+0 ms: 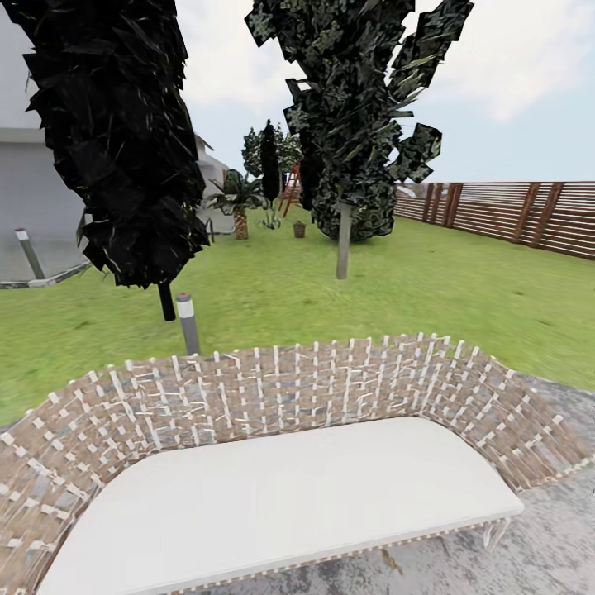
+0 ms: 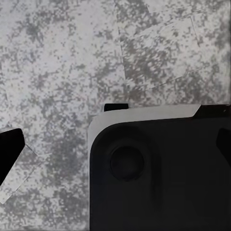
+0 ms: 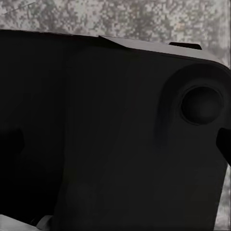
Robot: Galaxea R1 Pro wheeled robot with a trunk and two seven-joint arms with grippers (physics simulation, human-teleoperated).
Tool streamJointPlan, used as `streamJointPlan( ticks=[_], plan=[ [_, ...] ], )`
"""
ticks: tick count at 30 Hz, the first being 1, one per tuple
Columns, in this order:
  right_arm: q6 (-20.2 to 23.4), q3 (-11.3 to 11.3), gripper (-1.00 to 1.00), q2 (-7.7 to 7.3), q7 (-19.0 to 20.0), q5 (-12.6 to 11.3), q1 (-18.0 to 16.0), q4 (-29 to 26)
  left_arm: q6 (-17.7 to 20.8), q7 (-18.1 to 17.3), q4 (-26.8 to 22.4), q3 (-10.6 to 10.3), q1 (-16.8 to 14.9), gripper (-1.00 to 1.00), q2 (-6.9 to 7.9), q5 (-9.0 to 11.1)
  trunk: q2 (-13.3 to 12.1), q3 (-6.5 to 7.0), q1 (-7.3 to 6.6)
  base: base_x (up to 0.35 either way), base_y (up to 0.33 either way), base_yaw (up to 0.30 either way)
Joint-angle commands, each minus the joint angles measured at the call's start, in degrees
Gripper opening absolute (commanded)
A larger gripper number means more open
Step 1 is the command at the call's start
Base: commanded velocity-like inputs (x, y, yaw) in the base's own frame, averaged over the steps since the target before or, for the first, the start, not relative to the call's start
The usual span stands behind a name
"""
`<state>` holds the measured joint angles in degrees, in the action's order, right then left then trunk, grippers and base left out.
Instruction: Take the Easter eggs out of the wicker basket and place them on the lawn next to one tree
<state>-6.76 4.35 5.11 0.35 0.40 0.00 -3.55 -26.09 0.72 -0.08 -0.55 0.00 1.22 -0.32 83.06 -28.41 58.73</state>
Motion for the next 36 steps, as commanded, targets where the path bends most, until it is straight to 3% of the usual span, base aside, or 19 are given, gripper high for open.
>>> streamJointPlan(
  ticks=[1, 36],
  plan=[
    [-0.1, 0.4, 1.00, -0.04, 0.0, 0.0, 0.0, 0.0, -0.2, 0.1, 0.0, -0.1, 0.0, 1.00, 0.01, 0.0, 0.0, -0.04, 0.00, 0.000, -0.278, 0.000],
    [-0.1, 0.4, 1.00, -0.01, 0.0, -0.1, 0.0, 0.0, -0.2, 0.1, 0.0, -0.1, 0.0, 1.00, 0.01, 0.0, 0.0, -0.04, 0.00, 0.000, -0.278, 0.000]
  ],
)
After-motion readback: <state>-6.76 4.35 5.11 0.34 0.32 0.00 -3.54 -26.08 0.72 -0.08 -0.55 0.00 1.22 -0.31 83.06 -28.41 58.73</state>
